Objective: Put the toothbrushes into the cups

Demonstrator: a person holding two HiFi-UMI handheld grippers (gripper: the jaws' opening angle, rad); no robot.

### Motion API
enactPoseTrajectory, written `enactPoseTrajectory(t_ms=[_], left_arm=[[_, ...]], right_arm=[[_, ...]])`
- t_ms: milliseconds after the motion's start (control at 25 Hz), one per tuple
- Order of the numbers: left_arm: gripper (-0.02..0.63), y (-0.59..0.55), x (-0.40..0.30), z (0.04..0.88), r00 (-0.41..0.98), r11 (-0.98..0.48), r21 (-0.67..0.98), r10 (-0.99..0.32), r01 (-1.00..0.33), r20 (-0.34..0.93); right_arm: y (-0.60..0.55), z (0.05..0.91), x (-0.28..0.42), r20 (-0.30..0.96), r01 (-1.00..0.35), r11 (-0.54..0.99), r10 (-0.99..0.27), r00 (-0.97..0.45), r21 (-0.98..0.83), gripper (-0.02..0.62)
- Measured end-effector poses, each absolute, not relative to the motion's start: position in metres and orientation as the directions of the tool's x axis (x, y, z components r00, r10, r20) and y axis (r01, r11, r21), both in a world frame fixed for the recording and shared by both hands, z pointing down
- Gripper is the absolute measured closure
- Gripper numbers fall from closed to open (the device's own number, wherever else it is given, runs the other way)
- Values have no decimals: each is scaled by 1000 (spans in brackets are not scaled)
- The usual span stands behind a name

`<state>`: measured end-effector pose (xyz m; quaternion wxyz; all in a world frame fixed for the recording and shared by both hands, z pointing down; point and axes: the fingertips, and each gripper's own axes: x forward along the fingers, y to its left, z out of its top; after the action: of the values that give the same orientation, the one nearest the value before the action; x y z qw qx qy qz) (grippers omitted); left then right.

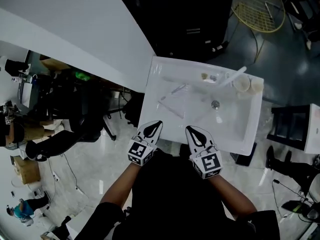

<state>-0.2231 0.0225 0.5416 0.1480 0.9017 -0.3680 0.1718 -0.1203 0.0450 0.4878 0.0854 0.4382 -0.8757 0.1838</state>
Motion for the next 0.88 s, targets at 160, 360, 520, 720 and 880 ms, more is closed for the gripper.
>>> enactPoseTrajectory(t_ms=[160, 360, 520, 720, 880], left_arm=[[604, 7, -207, 560, 697, -760, 89, -536, -644, 476], [604, -15, -189, 594, 696, -852, -11, -435, -523, 572], [604, -20, -177, 628, 688, -915, -29, -323, -403, 649], [604, -17, -174, 677, 626, -959, -8, -192, -284, 755], [603, -14, -169, 702, 586, -981, -14, -128, -196, 800]], right_arm=[[31, 498, -103, 321, -799, 542, -732, -601, -260, 575], [13, 510, -86, 331, -826, 488, -758, -561, -284, 575], [3, 516, -86, 330, -841, 463, -776, -537, -280, 575], [-13, 526, -85, 333, -849, 446, -784, -524, -285, 575], [-15, 535, -95, 350, -837, 457, -764, -543, -300, 575]])
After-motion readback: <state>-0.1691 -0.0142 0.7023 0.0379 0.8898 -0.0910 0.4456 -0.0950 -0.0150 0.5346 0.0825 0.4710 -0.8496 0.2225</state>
